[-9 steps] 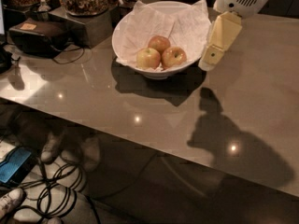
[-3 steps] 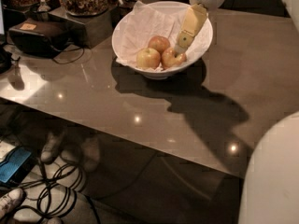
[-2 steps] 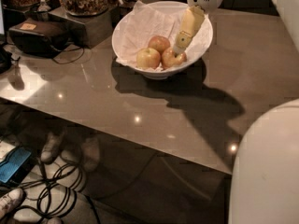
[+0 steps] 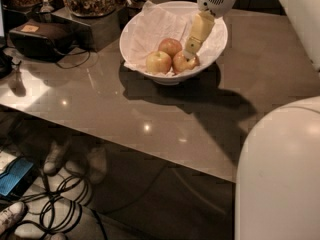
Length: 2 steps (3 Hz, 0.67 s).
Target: Pick apple from white bowl
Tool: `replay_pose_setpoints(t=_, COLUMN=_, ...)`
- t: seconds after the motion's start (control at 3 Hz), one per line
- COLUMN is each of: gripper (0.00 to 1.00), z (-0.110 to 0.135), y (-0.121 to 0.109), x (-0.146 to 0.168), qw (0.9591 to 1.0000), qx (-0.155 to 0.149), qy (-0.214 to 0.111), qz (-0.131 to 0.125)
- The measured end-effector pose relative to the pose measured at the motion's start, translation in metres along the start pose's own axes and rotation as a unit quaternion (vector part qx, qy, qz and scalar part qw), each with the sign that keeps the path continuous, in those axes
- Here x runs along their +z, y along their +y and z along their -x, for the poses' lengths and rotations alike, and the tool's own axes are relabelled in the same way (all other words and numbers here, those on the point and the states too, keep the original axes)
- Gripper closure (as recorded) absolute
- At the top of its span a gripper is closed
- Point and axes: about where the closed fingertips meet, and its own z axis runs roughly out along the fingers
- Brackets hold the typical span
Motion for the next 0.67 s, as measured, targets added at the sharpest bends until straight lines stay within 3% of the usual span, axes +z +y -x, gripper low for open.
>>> replay_pose_setpoints(t=0.67, gripper=0.15, z=0.0015, y=-0.0004, x=0.0103, qw=1.0, qx=-0.001, qy=0.006, qz=0.008)
